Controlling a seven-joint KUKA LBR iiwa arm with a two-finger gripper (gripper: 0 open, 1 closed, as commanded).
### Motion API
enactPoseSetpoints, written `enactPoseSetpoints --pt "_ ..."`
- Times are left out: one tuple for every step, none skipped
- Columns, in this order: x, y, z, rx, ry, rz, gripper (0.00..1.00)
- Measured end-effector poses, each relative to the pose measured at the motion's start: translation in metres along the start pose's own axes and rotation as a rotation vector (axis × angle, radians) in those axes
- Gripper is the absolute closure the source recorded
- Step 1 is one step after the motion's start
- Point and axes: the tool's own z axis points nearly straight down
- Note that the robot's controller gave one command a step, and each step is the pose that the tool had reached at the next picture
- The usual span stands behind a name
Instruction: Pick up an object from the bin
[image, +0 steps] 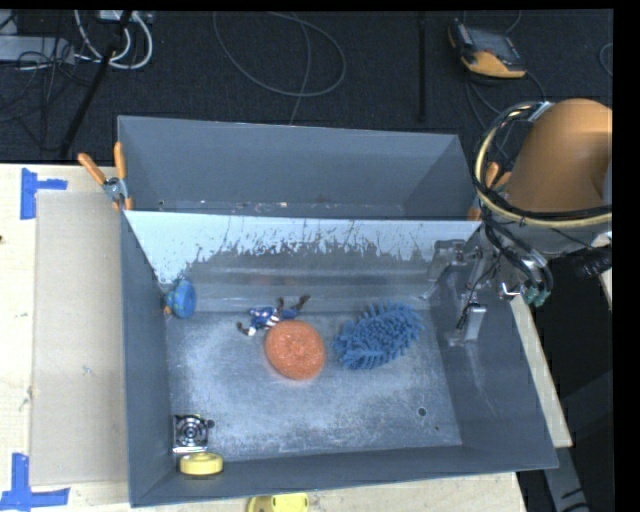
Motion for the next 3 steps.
enactPoseSetpoints --pt "-0.001 0.0 -0.005 0.001 -0.008 -0.002 0.0" --pt "-0.014 0.029 0.039 0.004 -0.016 -0.036 0.0" --pt "-0.013 0.044 0.094 0.0 -0.008 -0.026 0.0"
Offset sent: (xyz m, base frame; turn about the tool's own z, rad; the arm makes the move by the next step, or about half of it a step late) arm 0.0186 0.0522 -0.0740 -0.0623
